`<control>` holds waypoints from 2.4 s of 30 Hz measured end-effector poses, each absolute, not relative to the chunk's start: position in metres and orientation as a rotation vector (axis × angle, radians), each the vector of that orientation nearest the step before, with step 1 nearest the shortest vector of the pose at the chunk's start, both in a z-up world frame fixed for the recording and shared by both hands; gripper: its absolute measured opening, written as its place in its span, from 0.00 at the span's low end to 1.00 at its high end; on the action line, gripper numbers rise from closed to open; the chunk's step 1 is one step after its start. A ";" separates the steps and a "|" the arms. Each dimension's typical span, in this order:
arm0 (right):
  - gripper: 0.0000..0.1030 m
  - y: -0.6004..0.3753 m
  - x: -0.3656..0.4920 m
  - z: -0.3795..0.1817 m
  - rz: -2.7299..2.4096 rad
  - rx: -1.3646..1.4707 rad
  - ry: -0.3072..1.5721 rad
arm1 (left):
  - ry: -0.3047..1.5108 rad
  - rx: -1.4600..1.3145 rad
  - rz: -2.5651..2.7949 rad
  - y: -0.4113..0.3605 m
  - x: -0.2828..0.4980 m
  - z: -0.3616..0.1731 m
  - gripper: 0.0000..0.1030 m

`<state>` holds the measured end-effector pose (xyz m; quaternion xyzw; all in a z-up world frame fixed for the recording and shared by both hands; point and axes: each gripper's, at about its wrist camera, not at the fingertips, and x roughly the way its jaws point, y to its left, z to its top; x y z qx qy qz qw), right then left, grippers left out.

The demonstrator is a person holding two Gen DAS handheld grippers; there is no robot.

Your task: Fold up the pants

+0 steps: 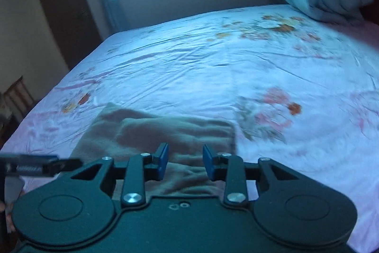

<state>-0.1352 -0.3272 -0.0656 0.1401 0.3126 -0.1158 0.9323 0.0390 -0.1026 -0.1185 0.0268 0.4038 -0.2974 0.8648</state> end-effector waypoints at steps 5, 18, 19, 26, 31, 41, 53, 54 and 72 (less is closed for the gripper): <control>0.11 -0.312 -0.092 -0.065 -0.193 0.271 0.645 | 0.832 0.090 -0.601 -0.136 0.074 -0.114 0.93; 0.00 -0.344 -0.020 -0.130 -0.301 0.334 0.817 | 1.032 -0.014 -0.461 -0.161 0.143 -0.189 0.87; 0.00 -0.352 -0.022 -0.133 -0.304 0.383 0.812 | 1.020 -0.030 -0.459 -0.160 0.144 -0.187 0.87; 0.10 -0.331 -0.043 -0.106 -0.254 0.318 0.743 | 0.969 -0.077 -0.460 -0.132 0.128 -0.169 0.86; 0.19 -0.321 -0.072 -0.094 -0.224 0.274 0.753 | 0.968 -0.013 -0.492 -0.110 0.104 -0.162 0.87; 0.75 -0.346 -0.134 -0.091 -0.361 0.223 0.724 | 0.982 0.028 -0.498 -0.076 0.075 -0.167 0.87; 0.88 -0.394 -0.129 -0.147 -0.264 0.688 0.815 | 1.060 -0.040 -0.588 -0.082 0.080 -0.186 0.97; 0.88 -0.395 -0.127 -0.150 -0.254 0.704 0.814 | 1.065 -0.046 -0.608 -0.085 0.081 -0.187 0.97; 0.63 -0.388 -0.106 -0.165 -0.069 0.687 0.843 | 1.088 -0.103 -0.672 -0.100 0.090 -0.194 0.68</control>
